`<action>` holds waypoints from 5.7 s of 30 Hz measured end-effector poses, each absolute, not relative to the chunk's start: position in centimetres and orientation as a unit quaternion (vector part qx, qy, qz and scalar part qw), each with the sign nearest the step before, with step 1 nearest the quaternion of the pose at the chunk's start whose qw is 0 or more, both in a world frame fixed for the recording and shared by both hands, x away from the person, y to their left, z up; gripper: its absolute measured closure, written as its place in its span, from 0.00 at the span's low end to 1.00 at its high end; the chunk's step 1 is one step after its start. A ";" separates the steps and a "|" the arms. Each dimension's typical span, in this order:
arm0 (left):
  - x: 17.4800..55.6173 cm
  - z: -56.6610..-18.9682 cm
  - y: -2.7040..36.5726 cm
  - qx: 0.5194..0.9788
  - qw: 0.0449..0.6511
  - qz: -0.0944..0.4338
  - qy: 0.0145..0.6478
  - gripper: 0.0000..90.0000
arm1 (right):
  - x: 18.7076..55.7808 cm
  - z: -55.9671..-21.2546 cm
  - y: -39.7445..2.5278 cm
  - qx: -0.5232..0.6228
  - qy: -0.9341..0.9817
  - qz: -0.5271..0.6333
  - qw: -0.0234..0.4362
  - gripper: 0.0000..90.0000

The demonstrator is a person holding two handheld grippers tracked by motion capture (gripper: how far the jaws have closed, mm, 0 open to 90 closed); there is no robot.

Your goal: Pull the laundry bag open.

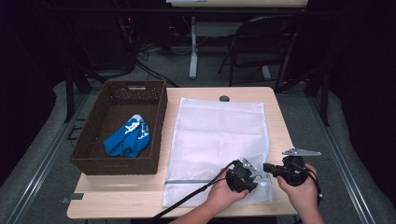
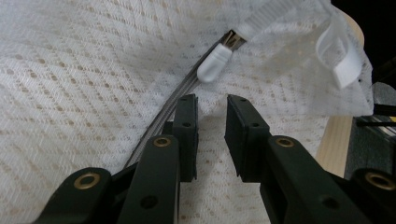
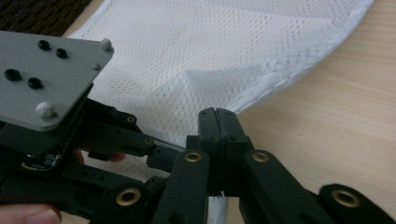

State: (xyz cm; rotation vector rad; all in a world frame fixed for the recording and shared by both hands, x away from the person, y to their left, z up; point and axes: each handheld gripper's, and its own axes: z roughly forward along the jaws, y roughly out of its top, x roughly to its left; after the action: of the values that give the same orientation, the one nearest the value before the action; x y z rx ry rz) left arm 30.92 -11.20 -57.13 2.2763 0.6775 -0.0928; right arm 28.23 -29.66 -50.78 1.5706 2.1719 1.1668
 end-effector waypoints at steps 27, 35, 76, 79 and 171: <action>30.8 -56.4 -11.5 0.867 0.418 -0.064 0.265 0.83 | 28.4 -51.3 -29.7 0.535 0.742 0.388 0.112 1.00; 30.6 -56.2 -11.6 0.870 0.411 -0.046 0.267 0.91 | 28.4 -51.2 -29.8 0.537 0.739 0.391 0.112 1.00; 30.9 -56.2 -11.1 0.865 0.418 -0.055 0.271 0.96 | 27.8 -52.6 -31.2 0.544 0.739 0.388 0.084 0.73; 30.9 -56.2 -11.1 0.866 0.417 -0.055 0.270 0.96 | 27.7 -52.8 -31.2 0.542 0.743 0.384 0.082 0.74; 30.4 -56.6 -10.7 0.855 0.410 -0.032 0.314 0.96 | 26.9 -53.3 -30.8 0.526 0.762 0.366 0.092 0.96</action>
State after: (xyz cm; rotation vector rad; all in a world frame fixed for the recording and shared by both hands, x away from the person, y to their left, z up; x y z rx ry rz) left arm 30.36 -10.73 -56.65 2.1538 0.7912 -0.0797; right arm 26.91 -30.79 -53.29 1.5635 2.2638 1.0860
